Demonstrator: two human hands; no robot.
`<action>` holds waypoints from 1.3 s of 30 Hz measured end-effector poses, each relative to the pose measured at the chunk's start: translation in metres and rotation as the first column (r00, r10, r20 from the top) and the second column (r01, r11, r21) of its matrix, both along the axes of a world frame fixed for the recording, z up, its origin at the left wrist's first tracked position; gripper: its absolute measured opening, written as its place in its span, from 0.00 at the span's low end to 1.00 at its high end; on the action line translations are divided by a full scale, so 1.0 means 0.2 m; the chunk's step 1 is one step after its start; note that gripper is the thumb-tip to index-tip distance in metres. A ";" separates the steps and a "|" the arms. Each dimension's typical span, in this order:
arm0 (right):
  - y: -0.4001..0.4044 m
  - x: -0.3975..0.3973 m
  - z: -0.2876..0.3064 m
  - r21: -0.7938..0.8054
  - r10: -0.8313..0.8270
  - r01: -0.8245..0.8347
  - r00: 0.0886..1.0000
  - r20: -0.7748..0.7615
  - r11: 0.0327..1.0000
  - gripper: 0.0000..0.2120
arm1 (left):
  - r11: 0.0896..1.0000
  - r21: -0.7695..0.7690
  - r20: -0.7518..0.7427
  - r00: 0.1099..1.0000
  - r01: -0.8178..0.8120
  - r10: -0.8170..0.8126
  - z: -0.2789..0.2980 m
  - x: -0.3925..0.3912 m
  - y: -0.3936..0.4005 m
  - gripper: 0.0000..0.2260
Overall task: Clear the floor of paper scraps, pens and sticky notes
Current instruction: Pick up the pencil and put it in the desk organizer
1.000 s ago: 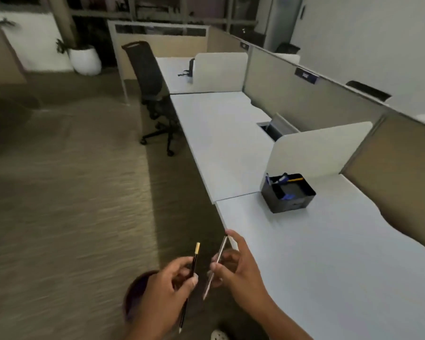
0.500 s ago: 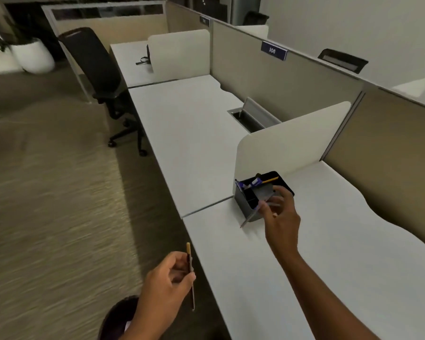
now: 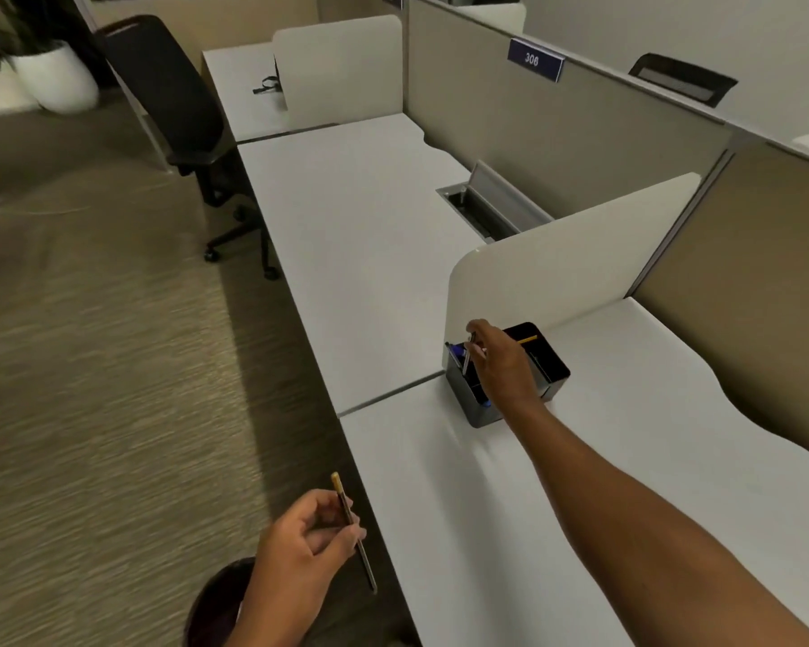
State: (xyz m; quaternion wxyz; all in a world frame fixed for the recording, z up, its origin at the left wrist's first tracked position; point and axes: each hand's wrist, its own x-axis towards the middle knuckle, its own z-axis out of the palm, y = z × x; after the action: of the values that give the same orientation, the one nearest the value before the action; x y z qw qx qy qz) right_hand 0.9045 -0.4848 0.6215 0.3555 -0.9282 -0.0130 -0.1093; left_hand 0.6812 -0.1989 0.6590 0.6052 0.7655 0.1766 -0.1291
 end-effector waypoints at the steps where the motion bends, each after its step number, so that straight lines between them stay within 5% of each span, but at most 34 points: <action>1: 0.00 0.01 -0.02 -0.028 0.017 -0.017 1.000 -0.016 0.999 0.09 | 1.000 -0.002 -0.007 1.000 -0.002 0.002 0.00 0.01 -0.01 0.11; 14: -0.01 0.02 -0.15 -0.289 -0.061 0.001 0.978 -0.200 0.957 0.13 | 0.999 0.002 -0.022 0.999 0.032 -0.032 -0.01 0.06 -0.09 0.10; 18: 0.01 -0.02 -0.08 -0.110 -0.088 0.070 0.982 -0.169 0.992 0.20 | 0.999 0.001 -0.004 0.999 0.039 -0.039 0.01 0.08 -0.12 0.09; 21: 0.08 -0.17 0.00 0.131 -0.082 0.089 0.995 -0.056 0.987 0.15 | 0.998 0.043 0.024 0.998 0.054 -0.055 0.01 0.12 -0.14 0.09; 26: 0.23 -0.55 0.10 0.549 0.279 -0.112 0.932 -0.230 0.828 0.13 | 0.984 0.158 0.081 0.992 0.081 -0.095 0.05 0.20 -0.20 0.10; 29: 0.29 -0.73 0.12 0.579 0.343 -0.154 0.910 -0.232 0.800 0.15 | 0.963 0.252 0.129 0.983 0.094 -0.130 0.07 0.22 -0.25 0.11; 39: 0.18 -0.72 0.19 0.538 0.160 -0.041 0.971 -0.176 0.842 0.05 | 0.890 0.424 0.221 0.935 0.166 -0.279 0.10 0.23 -0.34 0.18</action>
State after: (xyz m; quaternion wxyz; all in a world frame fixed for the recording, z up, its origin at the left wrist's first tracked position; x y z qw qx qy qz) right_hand 0.7610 -0.4478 0.6589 0.6025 -0.7980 0.0073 0.0108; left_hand 0.7262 -0.2670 0.6784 0.4360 0.8982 0.0235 -0.0517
